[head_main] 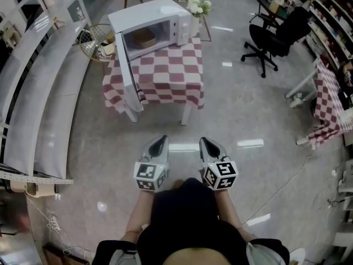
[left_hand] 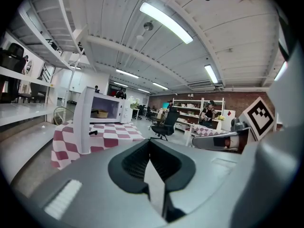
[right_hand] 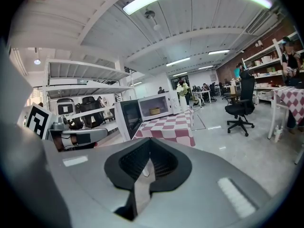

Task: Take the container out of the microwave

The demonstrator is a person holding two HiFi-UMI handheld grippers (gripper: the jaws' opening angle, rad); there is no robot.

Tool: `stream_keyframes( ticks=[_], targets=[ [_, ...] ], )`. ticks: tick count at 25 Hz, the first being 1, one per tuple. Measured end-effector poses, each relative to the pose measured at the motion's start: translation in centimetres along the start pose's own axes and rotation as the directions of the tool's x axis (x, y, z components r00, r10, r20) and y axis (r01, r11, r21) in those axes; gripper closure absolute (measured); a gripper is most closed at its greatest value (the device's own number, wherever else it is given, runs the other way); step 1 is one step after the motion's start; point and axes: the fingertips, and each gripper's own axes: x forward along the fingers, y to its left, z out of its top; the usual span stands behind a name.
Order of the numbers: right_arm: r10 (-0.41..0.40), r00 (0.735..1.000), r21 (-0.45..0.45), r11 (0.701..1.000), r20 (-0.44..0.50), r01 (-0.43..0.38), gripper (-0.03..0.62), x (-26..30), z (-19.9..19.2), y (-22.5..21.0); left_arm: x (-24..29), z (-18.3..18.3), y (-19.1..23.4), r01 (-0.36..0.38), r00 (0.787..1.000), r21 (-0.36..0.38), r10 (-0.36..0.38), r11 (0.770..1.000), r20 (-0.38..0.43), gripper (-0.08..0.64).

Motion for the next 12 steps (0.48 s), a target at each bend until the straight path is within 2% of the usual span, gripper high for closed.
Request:
stream_keyframes(
  ticks=[12],
  targets=[
    [0.006, 1.000, -0.002, 1.000, -0.020, -0.006, 0.591, -0.1, -0.6, 0.8, -1.1, -0.5, 0.5, -0.014, 1.000, -0.024, 0.015, 1.000, 0.003, 0.551]
  ],
)
